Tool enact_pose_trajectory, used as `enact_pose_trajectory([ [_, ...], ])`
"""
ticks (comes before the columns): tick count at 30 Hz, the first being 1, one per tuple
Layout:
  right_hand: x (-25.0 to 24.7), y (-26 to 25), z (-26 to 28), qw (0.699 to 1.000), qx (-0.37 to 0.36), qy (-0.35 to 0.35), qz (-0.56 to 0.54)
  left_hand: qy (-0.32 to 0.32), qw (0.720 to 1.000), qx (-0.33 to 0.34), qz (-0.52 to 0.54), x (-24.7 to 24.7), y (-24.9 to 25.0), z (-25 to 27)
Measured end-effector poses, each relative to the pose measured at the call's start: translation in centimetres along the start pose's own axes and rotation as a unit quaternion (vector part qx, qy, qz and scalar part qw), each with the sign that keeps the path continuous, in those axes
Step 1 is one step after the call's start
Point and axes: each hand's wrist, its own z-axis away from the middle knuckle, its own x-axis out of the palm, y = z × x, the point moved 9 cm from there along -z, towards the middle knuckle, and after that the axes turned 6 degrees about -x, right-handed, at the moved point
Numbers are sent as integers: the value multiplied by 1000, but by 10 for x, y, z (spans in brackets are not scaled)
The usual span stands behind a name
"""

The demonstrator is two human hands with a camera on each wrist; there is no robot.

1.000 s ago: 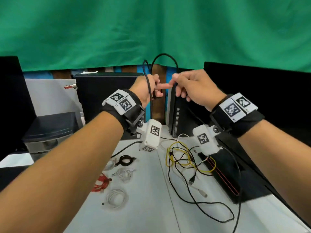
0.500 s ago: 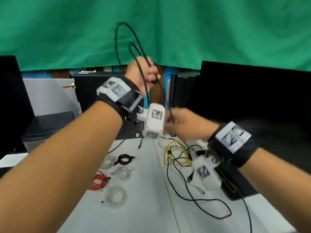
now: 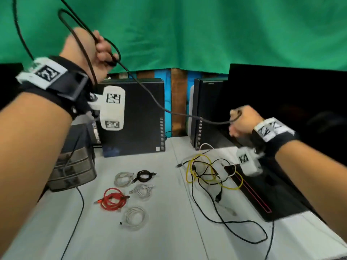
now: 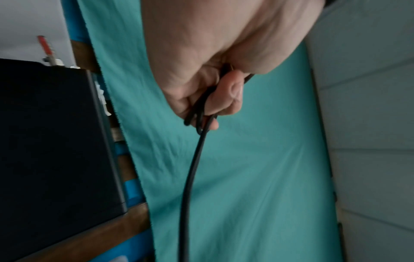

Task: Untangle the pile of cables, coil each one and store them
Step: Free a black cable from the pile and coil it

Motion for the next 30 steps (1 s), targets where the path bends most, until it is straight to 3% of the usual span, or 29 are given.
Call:
enact_pose_trajectory([
  [2,-31,-35,-13,985,-50,38,-159,-25,999,-26,-38,17,-28,14],
  [4,-73,-95,-8,968,-197,136,-76,-23,996,-53,-65,17,-54,17],
  [6,-95,-148,10,930,-310,196,41,-8,995,-63,-79,16,-71,15],
  [8,-99,-184,25,903,-372,201,79,-2,993,-51,-108,21,-82,17],
  [10,-93,-198,30,895,-383,186,135,15,990,-35,-136,25,-92,19],
  [12,-69,-190,25,893,-363,118,238,24,973,-26,-227,27,-100,21],
  [13,-50,-176,19,887,-336,59,310,17,943,-19,-332,28,-104,23],
  [14,-33,-157,15,876,-293,-7,383,-1,888,-21,-459,28,-111,25],
  [16,-15,-123,18,844,-188,-96,493,-45,749,-52,-659,23,-126,31],
  [17,-9,-114,20,836,-169,-121,507,-66,686,-76,-721,19,-131,35],
  [18,-6,-114,23,852,-177,-121,477,-86,639,-80,-760,20,-133,37],
  [19,-6,-123,29,891,-189,-97,401,-104,616,-79,-777,24,-132,39],
  [20,-9,-133,34,932,-210,-61,289,-124,617,-71,-774,32,-130,42],
  [21,-12,-146,41,954,-244,-16,174,-144,627,-53,-764,43,-127,44],
  [23,-19,-173,66,953,-299,46,1,-173,629,-12,-758,66,-114,52],
  [26,-14,-200,114,933,-336,44,-120,-224,607,1,-763,93,-101,72],
  [28,0,-202,134,935,-328,8,-132,-270,648,6,-712,102,-99,82],
  [30,15,-190,142,933,-304,11,-192,-322,736,11,-595,111,-97,95],
])
